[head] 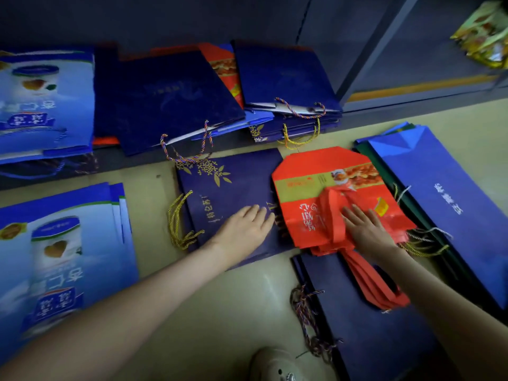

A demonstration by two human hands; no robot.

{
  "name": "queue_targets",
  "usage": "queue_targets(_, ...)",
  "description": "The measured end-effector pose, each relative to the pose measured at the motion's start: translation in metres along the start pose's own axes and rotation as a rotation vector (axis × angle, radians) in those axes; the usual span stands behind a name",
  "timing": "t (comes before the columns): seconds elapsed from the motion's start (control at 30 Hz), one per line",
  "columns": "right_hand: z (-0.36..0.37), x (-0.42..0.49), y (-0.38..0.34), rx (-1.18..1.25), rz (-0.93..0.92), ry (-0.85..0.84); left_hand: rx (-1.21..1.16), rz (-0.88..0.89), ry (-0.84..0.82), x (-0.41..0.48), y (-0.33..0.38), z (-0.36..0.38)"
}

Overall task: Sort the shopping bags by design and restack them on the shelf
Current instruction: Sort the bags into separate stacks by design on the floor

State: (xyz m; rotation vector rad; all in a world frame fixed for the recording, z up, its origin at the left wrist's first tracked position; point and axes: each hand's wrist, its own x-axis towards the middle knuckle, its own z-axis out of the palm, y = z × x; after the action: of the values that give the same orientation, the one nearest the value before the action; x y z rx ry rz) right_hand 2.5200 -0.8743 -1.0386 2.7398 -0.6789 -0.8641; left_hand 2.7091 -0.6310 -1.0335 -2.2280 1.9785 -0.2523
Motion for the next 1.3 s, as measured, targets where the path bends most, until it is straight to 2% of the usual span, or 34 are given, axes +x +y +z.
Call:
queue_targets(0.07, -0.001, 0.01, -0.005, -0.002, 0.05, -0.308, -0.015, -0.025, -0.191, 0.0, 0.002, 0.02)
queue_targets(0.1, -0.007, 0.015, -0.014, 0.054, 0.045, -0.372, -0.031, -0.06, -0.283, 0.001, 0.002, 0.023)
queue_targets(0.13, -0.014, 0.02, -0.025, 0.135, 0.049, -0.377, -0.032, -0.085, -0.304, 0.002, 0.001, 0.025)
queue_targets(0.2, -0.034, 0.026, -0.049, 0.279, 0.146, -0.204, -0.026, -0.122, -0.314, 0.002, -0.001, 0.031)
queue_targets(0.27, -0.049, 0.031, -0.07, 0.24, 0.263, 0.107, -0.044, -0.136, -0.285, 0.001, -0.005, 0.037)
queue_targets(0.3, -0.051, 0.035, -0.081, 0.221, 0.25, 0.227, -0.039, -0.142, -0.285, -0.001, -0.008, 0.039)
queue_targets(0.33, -0.051, 0.04, -0.093, 0.224, 0.192, 0.275, -0.035, -0.145, -0.289, -0.002, -0.01, 0.04)
queue_targets(0.4, -0.039, 0.049, -0.11, 0.222, 0.013, 0.18, -0.055, -0.164, -0.281, -0.007, -0.013, 0.044)
queue_targets(0.47, -0.019, 0.059, -0.113, 0.16, -0.049, 0.019, -0.051, -0.206, -0.192, -0.014, -0.02, 0.053)
queue_targets(0.53, -0.006, 0.065, -0.098, 0.156, 0.034, -0.069, -0.072, -0.27, -0.129, -0.022, -0.031, 0.06)
queue_targets(0.63, -0.002, 0.065, -0.077, 0.156, 0.127, -0.08, -0.067, -0.322, -0.069, -0.034, -0.055, 0.067)
queue_targets(0.73, -0.021, 0.068, -0.079, 0.208, 0.05, 0.022, 0.056, -0.398, 0.031, -0.033, -0.091, 0.067)
queue_targets(0.83, -0.056, 0.084, -0.103, 0.3, -0.09, 0.186, 0.185, -0.569, 0.037, -0.023, -0.136, 0.064)
queue_targets(0.9, -0.081, 0.095, -0.126, 0.314, -0.189, 0.32, 0.197, -0.686, -0.015, -0.015, -0.164, 0.06)
queue_targets(0.97, -0.103, 0.104, -0.149, 0.311, -0.271, 0.443, 0.108, -0.763, -0.113, -0.009, -0.187, 0.064)
queue_targets(1.03, -0.126, 0.109, -0.169, 0.318, -0.33, 0.522, 0.009, -0.775, -0.255, -0.009, -0.204, 0.069)
queue_targets(1.1, -0.149, 0.111, -0.183, 0.337, -0.368, 0.595, -0.032, -0.743, -0.292, -0.014, -0.212, 0.069)
queue_targets(1.17, -0.169, 0.111, -0.194, 0.365, -0.394, 0.625, -0.065, -0.714, -0.265, -0.022, -0.211, 0.063)
queue_targets(1.2, -0.178, 0.11, -0.198, 0.382, -0.398, 0.636, -0.07, -0.689, -0.19, -0.025, -0.209, 0.058)
queue_targets(1.3, -0.202, 0.102, -0.21, 0.352, -0.371, 0.75, 0.039, -0.541, 0.189, -0.042, -0.201, 0.042)
